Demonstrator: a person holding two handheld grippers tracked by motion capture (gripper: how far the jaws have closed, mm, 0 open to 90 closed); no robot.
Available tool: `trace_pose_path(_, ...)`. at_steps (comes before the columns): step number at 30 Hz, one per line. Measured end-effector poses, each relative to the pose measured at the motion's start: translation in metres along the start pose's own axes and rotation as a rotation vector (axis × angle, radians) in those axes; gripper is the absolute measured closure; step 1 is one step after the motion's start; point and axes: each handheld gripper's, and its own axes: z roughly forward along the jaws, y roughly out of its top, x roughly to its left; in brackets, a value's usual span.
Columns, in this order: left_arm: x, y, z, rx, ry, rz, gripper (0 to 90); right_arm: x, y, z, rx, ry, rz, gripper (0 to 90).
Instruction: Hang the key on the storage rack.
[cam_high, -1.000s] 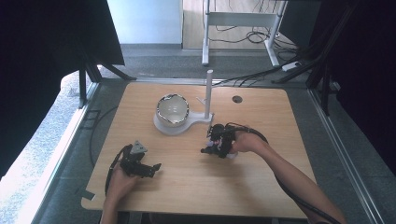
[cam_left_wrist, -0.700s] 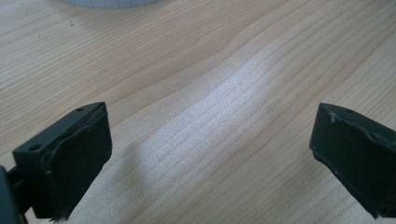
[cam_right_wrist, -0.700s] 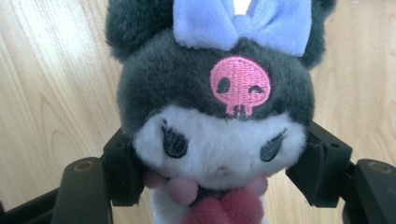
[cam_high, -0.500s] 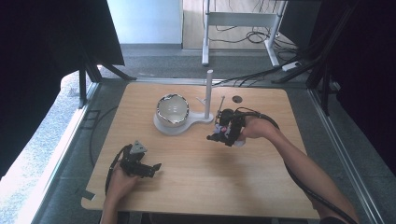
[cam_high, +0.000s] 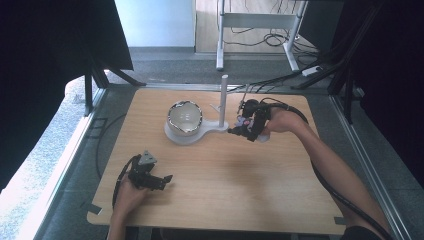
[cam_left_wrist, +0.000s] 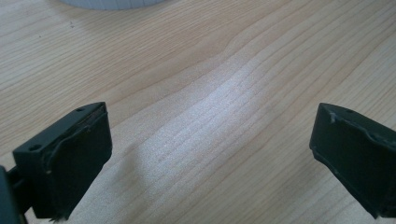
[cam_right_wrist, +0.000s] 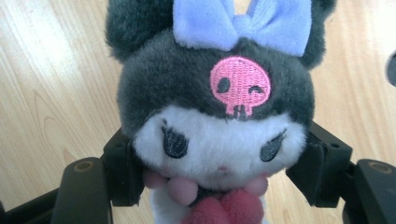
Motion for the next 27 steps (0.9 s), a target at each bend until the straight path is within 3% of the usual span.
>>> trace_pose_path(15, 0.000, 0.000, 0.001, 0.004, -0.005, 0.000, 0.0, -0.029, 0.003, -0.037, -0.029, -0.044, 0.076, 30.2)
trace_pose_path(27, 0.000, 0.000, 0.000, 0.008, -0.009, 0.001, 0.0, -0.049, 0.017, -0.068, -0.063, -0.082, 0.123, 30.2)
